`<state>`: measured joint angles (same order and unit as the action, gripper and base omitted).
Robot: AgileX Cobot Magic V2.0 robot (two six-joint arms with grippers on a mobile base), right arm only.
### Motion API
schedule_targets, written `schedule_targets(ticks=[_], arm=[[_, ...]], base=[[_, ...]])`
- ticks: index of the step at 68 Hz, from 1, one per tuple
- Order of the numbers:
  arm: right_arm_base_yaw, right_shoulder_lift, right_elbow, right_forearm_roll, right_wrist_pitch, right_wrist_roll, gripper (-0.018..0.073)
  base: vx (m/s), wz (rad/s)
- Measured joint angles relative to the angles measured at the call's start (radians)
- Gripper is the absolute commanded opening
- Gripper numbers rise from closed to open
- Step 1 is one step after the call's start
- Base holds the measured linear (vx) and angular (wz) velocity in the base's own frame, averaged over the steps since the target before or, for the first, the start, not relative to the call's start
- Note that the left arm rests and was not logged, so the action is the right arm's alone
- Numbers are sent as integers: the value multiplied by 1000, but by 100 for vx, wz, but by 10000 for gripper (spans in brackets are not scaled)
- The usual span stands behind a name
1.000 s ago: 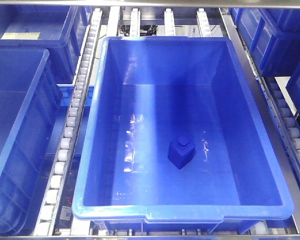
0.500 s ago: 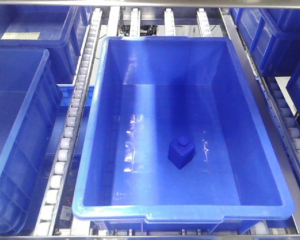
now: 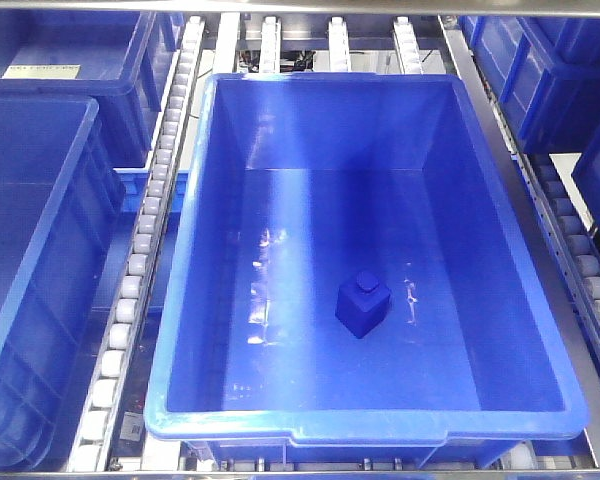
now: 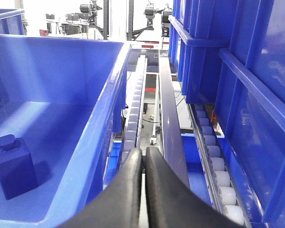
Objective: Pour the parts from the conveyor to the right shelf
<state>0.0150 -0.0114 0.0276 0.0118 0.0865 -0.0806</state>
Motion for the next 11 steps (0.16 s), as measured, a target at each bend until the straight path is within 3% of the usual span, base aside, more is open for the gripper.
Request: schedule_targets(ticks=[11], arm=[[0, 0, 0, 0, 0, 0, -6]], base=[[0, 0]])
